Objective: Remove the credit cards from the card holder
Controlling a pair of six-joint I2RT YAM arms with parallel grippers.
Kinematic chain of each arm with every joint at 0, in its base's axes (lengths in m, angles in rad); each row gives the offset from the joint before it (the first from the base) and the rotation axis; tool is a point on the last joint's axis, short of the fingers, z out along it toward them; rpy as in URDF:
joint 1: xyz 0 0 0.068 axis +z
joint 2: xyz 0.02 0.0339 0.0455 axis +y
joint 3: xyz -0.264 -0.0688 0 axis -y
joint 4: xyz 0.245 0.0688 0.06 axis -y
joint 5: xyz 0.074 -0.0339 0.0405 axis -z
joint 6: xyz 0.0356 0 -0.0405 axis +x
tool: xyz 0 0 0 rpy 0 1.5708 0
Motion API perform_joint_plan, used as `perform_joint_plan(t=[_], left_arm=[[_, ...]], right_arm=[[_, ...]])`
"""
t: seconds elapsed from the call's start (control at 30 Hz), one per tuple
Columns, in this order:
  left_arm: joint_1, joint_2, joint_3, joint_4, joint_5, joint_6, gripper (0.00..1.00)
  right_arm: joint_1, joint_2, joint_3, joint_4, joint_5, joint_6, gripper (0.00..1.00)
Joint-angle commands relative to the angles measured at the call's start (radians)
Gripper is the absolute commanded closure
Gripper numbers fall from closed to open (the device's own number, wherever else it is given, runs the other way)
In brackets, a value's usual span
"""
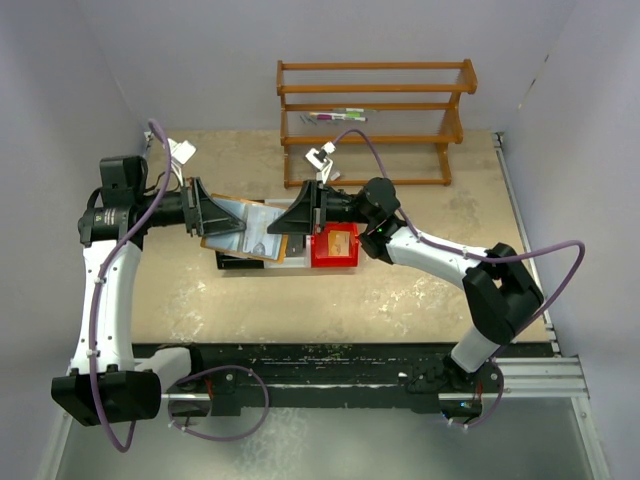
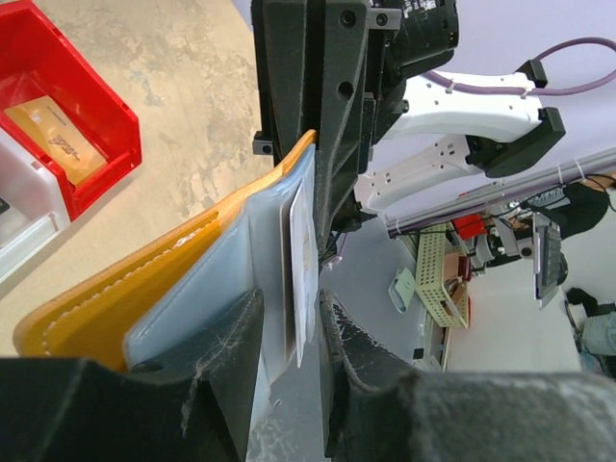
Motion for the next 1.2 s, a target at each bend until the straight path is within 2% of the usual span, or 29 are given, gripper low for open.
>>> perform_joint_plan(t=[0.0, 0.3, 0.77, 0.87, 0.97, 1.17], left_arm=[[-0.003, -0.01, -0.01, 0.082, 0.072, -0.061, 0.68], [-0.003, -0.012, -0.038, 0.095, 0.104, -0.083, 0.74], [-0.003, -0.023, -0.041, 0.092, 0.12, -0.075, 0.75], [-0.003, -0.021, -0.059, 0.089, 0.115, -0.065, 0.77], [-0.003, -0.017, -0.063, 0.066, 0.093, -0.036, 0.79], [-0.003, 0.014, -0.042, -0.031, -0.008, 0.069, 0.89]], right_arm=[[0.005, -0.033, 0.045, 0.093, -0.007, 0.02, 1.0], [0.016, -0.016, 0.066, 0.073, 0.011, 0.017, 1.0], [0.031, 0.015, 0.099, 0.018, 0.037, -0.015, 1.0], [0.041, 0.015, 0.124, -0.057, 0.053, -0.059, 1.0], [0.05, 0.011, 0.149, -0.151, 0.073, -0.113, 1.0], [0.05, 0.0, 0.13, -0.143, 0.075, -0.108, 1.0]])
